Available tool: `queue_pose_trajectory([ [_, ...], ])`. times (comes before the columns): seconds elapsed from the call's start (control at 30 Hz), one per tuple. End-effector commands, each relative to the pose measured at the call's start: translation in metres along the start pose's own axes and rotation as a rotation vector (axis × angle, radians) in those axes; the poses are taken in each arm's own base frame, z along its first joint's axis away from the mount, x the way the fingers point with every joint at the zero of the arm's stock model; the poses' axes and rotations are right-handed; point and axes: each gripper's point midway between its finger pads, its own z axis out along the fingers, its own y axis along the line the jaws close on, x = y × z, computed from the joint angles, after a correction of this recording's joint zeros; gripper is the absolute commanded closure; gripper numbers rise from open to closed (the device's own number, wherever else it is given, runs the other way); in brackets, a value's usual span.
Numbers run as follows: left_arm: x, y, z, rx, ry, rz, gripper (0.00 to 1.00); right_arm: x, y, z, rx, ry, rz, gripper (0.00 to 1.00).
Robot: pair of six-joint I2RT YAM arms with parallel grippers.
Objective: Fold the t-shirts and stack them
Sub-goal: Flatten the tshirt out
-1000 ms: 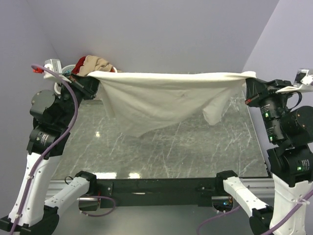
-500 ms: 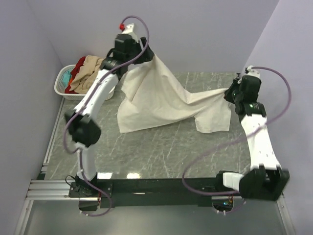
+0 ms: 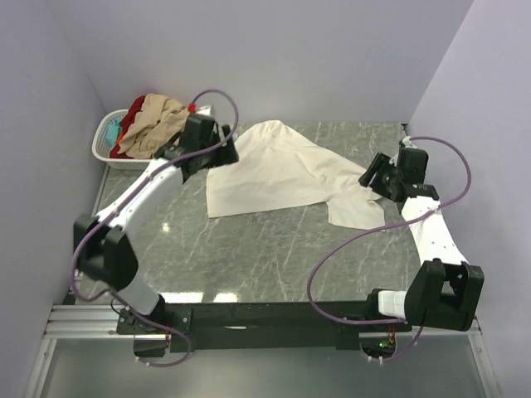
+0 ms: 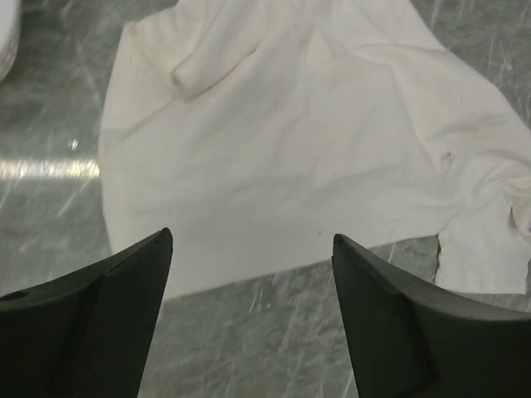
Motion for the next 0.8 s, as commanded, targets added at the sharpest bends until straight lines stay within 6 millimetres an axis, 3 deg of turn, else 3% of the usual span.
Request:
queue_pose_trajectory([
  [0.0, 0.026, 0.028, -0.024, -0.081, -0.01, -0.079, 0.18, 0.009, 0.008, -0.002, -0.058, 0.0, 0.026, 0.33],
  [0.23, 0.101, 0.087, -0.034, -0.252, 0.082, -0.129, 0.33, 0.018, 0.014, -0.005, -0.09, 0.024, 0.065, 0.36],
  [0.5, 0.134, 0.106, -0.023, -0.307, 0.136, -0.139, 0.55, 0.021, 0.015, -0.005, -0.097, 0.032, 0.096, 0.38],
  [0.77, 0.15, 0.111, -0.001, -0.336, 0.201, -0.126, 0.58, 0.021, 0.015, -0.009, -0.092, 0.025, 0.092, 0.39],
])
